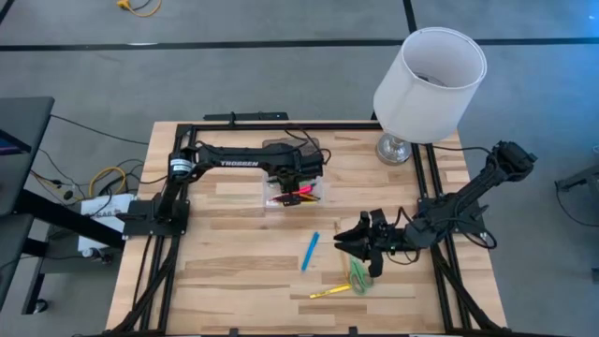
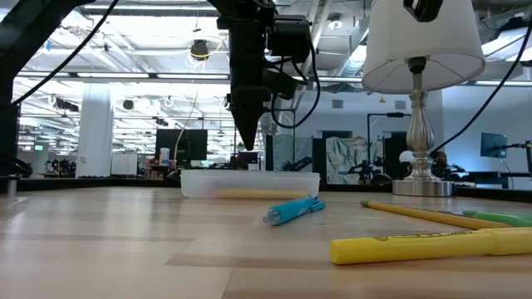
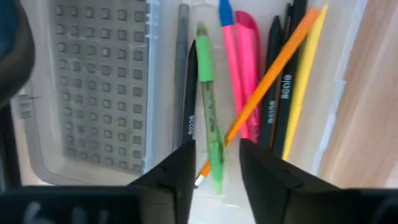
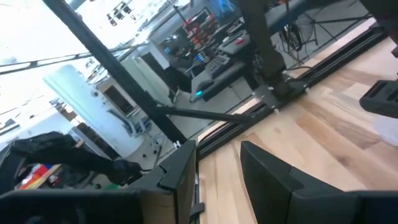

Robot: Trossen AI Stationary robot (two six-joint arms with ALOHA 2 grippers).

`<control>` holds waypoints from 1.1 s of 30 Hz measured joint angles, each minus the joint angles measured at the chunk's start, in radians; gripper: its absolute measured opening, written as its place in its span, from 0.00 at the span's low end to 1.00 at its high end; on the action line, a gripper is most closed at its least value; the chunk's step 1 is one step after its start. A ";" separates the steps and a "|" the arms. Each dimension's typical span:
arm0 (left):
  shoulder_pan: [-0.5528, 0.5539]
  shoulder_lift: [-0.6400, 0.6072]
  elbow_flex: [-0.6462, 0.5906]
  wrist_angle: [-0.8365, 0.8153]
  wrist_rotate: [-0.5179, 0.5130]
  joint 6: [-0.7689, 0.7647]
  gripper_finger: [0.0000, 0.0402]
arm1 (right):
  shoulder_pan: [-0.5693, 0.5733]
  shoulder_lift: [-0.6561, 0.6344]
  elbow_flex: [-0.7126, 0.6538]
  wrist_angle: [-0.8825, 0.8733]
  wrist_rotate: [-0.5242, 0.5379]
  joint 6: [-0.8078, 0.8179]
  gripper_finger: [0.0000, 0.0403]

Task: Pick & place school supplies into a supply box
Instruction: Put the yellow pencil into the supply box

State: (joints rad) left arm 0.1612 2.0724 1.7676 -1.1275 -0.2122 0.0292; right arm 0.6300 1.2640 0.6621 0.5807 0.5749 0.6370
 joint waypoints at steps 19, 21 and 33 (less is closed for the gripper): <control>-0.151 -0.261 0.001 -0.017 0.079 -0.071 0.42 | -0.013 0.000 0.000 -0.262 0.003 0.221 0.30; -0.190 -0.324 -0.001 -0.005 0.057 -0.078 0.42 | -0.023 0.000 0.000 -0.258 0.002 0.208 0.30; -0.477 -0.545 -0.003 -0.052 -0.214 -0.258 0.42 | -0.116 0.000 0.000 -0.242 -0.155 0.221 0.30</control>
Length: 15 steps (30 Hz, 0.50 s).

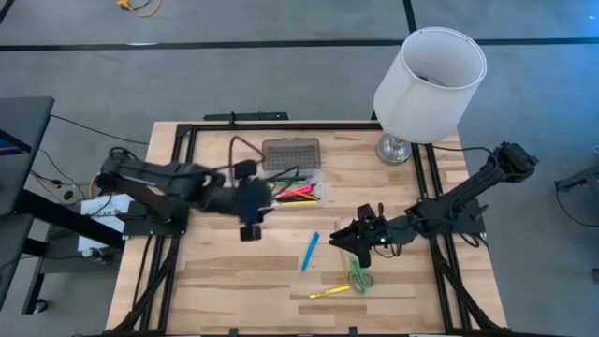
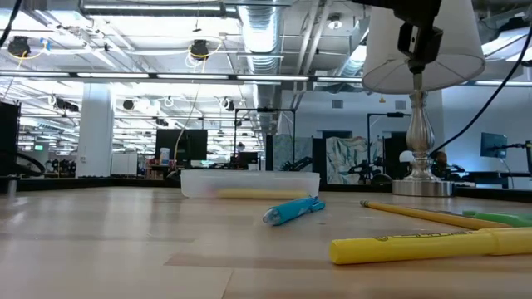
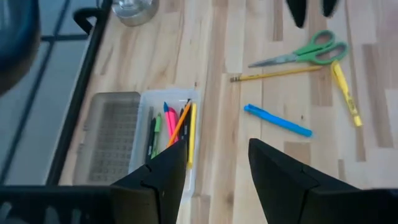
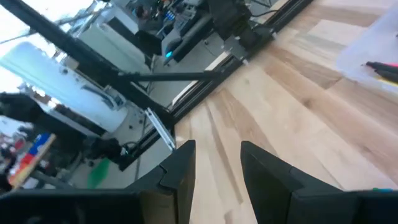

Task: Pick & place school supplies into a supply box
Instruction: Put the yellow pencil into the supply box

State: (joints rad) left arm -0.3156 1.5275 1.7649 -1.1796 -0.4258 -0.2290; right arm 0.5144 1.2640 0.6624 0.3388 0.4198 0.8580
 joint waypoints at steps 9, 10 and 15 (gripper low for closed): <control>-0.183 -0.011 -0.047 -0.013 -0.226 -0.044 0.42 | -0.051 0.000 0.000 0.008 0.000 -0.021 0.30; -0.192 -0.018 -0.073 0.011 -0.226 -0.049 0.42 | -0.052 0.000 0.000 0.009 0.001 -0.028 0.30; -0.218 -0.084 -0.255 0.223 -0.183 -0.105 0.42 | -0.050 0.000 0.000 0.037 0.000 -0.092 0.30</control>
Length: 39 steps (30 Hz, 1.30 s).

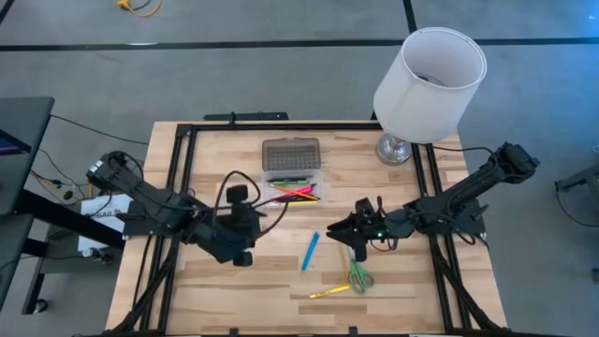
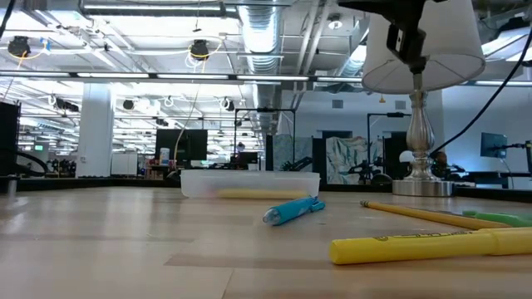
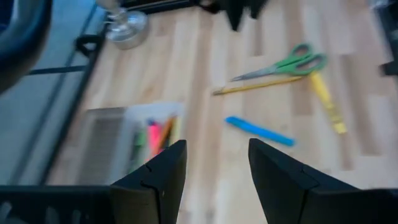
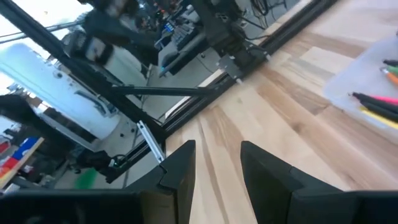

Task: Pick & place school supplies into a supply box
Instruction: Put the yellow pencil into the supply box

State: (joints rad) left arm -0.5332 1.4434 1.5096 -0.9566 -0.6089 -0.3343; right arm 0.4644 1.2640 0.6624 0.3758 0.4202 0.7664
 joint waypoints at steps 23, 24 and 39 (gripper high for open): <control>-0.122 -0.281 -0.630 0.349 -0.065 -0.481 0.42 | 0.131 0.000 0.000 -0.488 0.054 0.516 0.29; -0.122 -0.281 -0.630 0.349 -0.075 -0.478 0.42 | 0.139 0.000 0.000 -0.501 0.058 0.541 0.28; -0.120 -0.281 -0.630 0.334 -0.148 -0.435 0.42 | 0.070 0.174 0.002 -0.445 -0.126 0.565 0.17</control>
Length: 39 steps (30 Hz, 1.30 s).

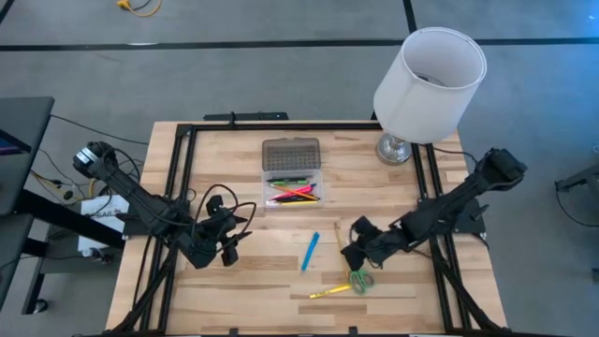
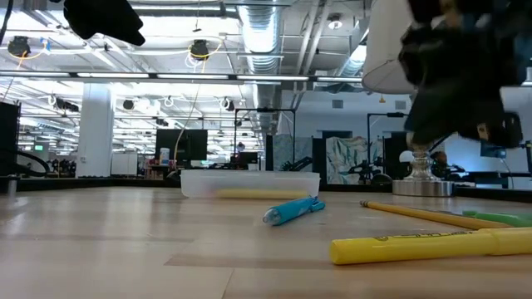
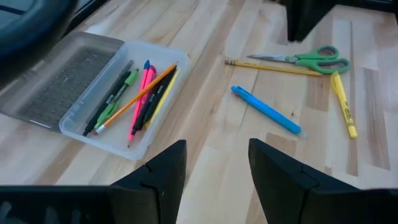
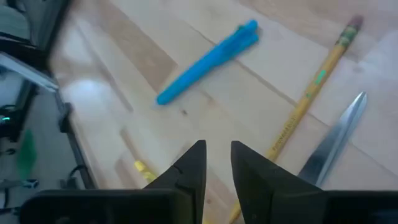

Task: Pick & place school supplies into a supply box
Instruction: Put the yellow pencil into the supply box

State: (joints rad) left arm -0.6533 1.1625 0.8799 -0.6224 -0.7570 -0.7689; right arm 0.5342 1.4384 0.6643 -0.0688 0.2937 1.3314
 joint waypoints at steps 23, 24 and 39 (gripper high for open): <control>-0.003 0.001 0.000 0.004 0.015 -0.024 0.42 | -0.063 0.341 0.307 -0.379 -0.058 0.012 0.19; -0.003 0.001 0.000 0.005 0.015 -0.024 0.42 | -0.066 0.349 0.315 -0.383 -0.059 0.023 0.19; -0.003 0.001 0.000 0.003 0.015 -0.023 0.42 | -0.065 0.334 0.382 -0.521 -0.029 0.041 0.19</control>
State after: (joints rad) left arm -0.6563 1.1633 0.8799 -0.6193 -0.7418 -0.7921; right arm 0.4688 1.7725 1.0462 -0.5893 0.2649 1.3725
